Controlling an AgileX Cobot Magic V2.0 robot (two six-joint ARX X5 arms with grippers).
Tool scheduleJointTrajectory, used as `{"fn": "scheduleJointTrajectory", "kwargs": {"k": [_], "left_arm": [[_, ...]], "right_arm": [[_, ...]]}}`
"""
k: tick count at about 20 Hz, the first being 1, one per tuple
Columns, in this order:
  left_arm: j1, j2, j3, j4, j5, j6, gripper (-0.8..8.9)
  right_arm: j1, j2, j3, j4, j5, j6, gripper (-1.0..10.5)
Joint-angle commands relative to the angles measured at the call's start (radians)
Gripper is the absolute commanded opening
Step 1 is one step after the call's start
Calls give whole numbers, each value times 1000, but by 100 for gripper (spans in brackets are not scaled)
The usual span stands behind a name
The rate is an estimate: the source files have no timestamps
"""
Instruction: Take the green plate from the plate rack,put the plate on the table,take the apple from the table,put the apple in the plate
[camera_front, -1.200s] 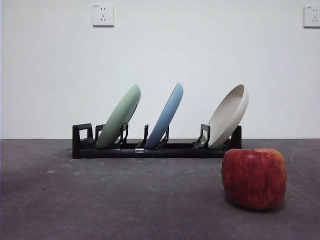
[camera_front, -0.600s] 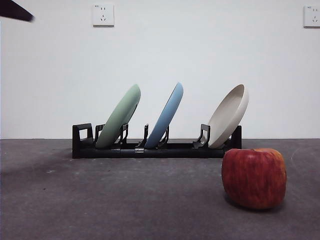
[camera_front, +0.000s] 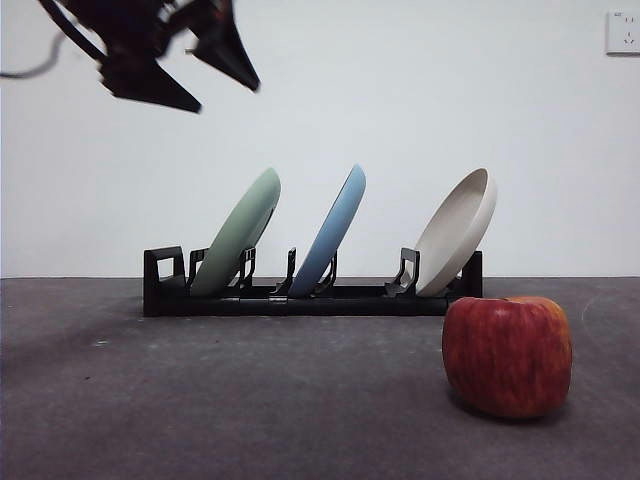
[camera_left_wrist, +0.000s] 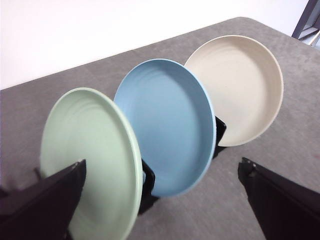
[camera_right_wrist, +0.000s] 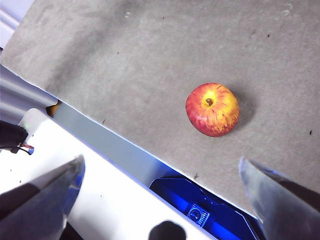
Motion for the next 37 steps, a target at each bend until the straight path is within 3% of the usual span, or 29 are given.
{"fn": "scheduleJointTrajectory", "kwargs": {"k": [1,9,14,16,20,37], "left_arm": [[-15,94,29,55,-32,16,657],[-34,314,47,196,-133,40,649],[-34,325,47,205,-137,40,134],[-34,325,47,203,-126,40,51],[-34,325,47,202,-114,37,-11],[-31,223,48,211,-100,3,-9]], "right_arm": [[3,1,3,-1,0,3,680],[3,1,3,-2,0,7,680],[3,1,3,-1,2,6,679],[3,1,3,-1,2,6,679],[3,1,3,-1,2,6,679],[3,1,3,-1,2,6,679]]}}
